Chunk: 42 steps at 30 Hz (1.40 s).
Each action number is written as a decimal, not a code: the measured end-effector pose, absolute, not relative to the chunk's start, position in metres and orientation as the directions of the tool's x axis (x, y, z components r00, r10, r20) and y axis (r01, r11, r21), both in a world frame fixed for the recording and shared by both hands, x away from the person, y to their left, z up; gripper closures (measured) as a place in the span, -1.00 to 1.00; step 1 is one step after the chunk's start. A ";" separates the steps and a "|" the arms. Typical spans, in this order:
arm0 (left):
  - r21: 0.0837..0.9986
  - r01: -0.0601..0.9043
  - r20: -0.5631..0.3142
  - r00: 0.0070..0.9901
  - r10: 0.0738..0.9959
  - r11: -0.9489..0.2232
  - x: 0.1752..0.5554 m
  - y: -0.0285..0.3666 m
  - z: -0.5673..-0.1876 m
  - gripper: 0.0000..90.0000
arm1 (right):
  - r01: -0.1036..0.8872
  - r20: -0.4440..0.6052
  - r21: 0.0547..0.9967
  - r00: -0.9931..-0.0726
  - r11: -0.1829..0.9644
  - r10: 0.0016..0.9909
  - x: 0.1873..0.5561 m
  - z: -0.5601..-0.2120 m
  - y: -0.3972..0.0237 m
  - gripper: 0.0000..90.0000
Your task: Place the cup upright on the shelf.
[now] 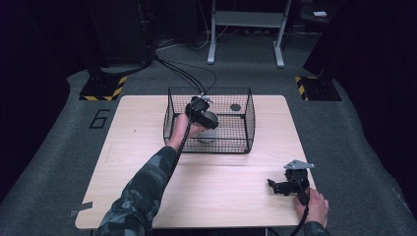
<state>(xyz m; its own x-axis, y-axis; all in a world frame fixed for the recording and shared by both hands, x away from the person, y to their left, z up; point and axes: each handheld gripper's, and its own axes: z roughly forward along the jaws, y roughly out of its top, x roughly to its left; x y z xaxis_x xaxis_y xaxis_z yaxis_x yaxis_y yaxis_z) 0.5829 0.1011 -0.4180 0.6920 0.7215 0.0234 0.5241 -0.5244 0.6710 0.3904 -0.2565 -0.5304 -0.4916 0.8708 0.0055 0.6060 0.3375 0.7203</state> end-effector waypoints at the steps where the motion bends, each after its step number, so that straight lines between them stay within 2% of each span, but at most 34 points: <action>1: 0.671 0.525 0.022 0.692 0.722 -0.524 0.583 0.101 -0.418 -0.87 | 0.606 0.005 0.719 -0.494 0.340 0.870 0.390 -0.530 -0.257 -1.00; 5: 0.660 0.529 0.019 0.699 0.715 -0.534 0.583 0.101 -0.416 -0.87 | 0.606 0.006 0.719 -0.493 0.339 0.870 0.390 -0.530 -0.257 -1.00; 8: 0.661 0.537 0.006 0.695 0.719 -0.525 0.582 0.103 -0.415 -1.00 | 0.606 0.004 0.719 -0.495 0.341 0.869 0.390 -0.530 -0.257 -1.00; 23: 0.711 0.470 0.041 0.715 0.698 -0.523 0.564 0.111 -0.388 -1.00 | 0.605 0.002 0.718 -0.496 0.344 0.868 0.390 -0.530 -0.257 -1.00; 33: 0.762 0.394 0.066 0.742 0.667 -0.514 0.520 0.134 -0.355 -1.00 | 0.605 0.003 0.718 -0.496 0.343 0.868 0.390 -0.530 -0.257 -1.00; 42: 0.779 0.333 0.113 0.759 0.641 -0.531 0.468 0.162 -0.349 -1.00 | 0.606 0.003 0.717 -0.496 0.344 0.868 0.390 -0.530 -0.257 -1.00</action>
